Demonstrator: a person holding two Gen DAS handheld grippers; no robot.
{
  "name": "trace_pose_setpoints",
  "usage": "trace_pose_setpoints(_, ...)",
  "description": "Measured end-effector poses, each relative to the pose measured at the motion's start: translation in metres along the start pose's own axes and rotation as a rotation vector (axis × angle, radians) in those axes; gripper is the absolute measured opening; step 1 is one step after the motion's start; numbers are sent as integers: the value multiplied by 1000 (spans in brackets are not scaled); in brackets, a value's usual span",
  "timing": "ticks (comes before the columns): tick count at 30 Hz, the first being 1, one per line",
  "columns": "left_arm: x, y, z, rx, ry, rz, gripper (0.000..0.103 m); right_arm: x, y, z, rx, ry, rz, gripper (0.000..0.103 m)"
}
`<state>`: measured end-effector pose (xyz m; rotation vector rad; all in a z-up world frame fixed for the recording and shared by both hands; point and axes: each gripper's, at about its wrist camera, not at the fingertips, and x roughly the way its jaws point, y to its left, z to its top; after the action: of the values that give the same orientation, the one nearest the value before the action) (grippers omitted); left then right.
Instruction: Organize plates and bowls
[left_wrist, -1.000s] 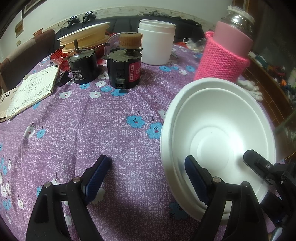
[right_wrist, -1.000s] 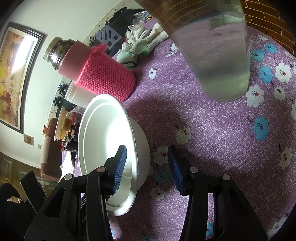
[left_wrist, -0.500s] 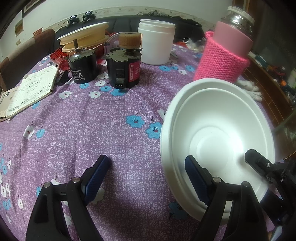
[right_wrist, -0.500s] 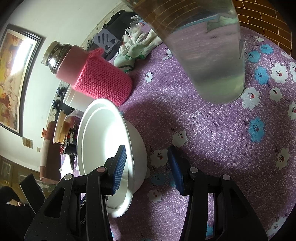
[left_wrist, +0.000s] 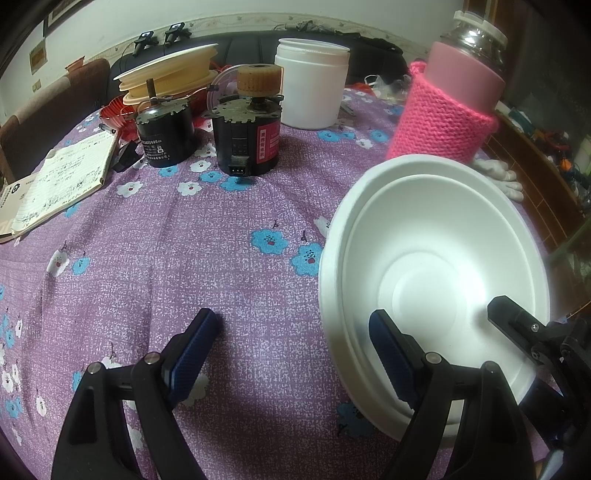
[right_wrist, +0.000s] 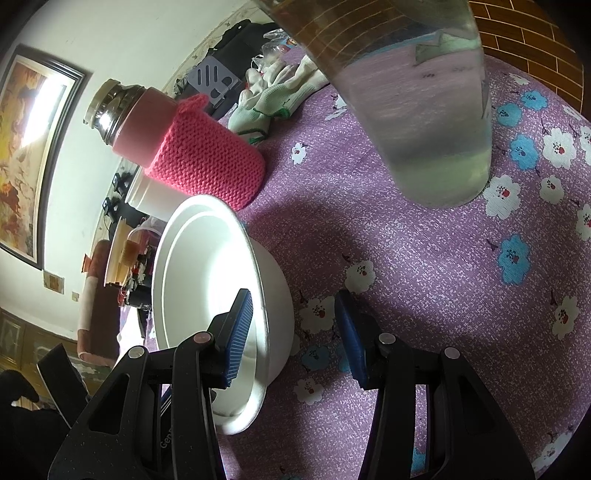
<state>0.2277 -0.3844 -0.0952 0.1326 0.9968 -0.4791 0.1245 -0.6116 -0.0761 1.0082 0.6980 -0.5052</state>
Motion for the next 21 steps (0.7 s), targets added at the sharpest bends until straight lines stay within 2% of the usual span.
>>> trace_pose_setpoints(14, 0, -2, -1, -4, -4, -8, 86, 4, 3, 1, -2, -5, 2, 46)
trace_pose_setpoints(21, 0, -3, 0, -5, -6, -7, 86, 1, 2, 1, -13, -45, -19, 46)
